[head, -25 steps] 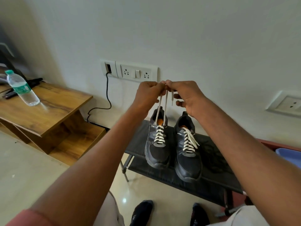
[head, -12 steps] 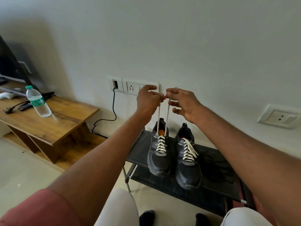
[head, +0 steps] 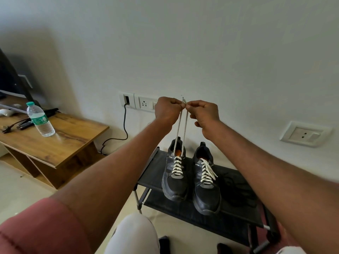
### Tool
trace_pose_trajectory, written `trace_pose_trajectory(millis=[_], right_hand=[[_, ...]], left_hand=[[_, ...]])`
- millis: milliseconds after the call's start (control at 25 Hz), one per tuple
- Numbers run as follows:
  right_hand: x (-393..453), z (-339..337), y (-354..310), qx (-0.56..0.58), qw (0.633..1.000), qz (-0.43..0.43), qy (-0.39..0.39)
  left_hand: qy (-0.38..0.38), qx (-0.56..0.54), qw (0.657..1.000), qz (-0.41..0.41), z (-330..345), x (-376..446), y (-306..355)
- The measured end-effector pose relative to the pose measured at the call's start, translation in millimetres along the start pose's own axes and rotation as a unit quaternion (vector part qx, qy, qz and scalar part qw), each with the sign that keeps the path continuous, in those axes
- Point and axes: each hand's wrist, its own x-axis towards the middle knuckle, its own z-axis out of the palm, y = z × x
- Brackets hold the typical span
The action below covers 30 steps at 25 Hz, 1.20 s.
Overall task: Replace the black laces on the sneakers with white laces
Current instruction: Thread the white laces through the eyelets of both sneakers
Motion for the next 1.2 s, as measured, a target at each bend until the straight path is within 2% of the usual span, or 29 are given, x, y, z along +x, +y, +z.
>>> trace_pose_trajectory(millis=[240,600,840,960,1120,1200], right_hand=[[0,17,-7,0.073,0.994,0.084,0.01],[8,33,-12,0.051,0.996,0.069,0.03],[-1,24,0,0.079,0.995,0.031,0.056],[-13,6,33,0.057,0.996,0.014,0.06],[-28,-15,100,-0.04,0.998,-0.013,0.046],[-34,-21,129,-0.091,0.995,-0.021,0.023]], left_hand=[[0.009,-0.016,0.999,-0.027,-3,5,7],[0.022,-0.006,0.999,-0.022,-11,12,10],[0.019,-0.014,1.0,-0.02,-15,3,7],[0.034,-0.017,0.999,-0.017,-19,-16,-22],[0.086,0.089,0.992,-0.034,-22,-40,-91],[0.085,0.123,0.987,-0.063,-22,-46,-127]])
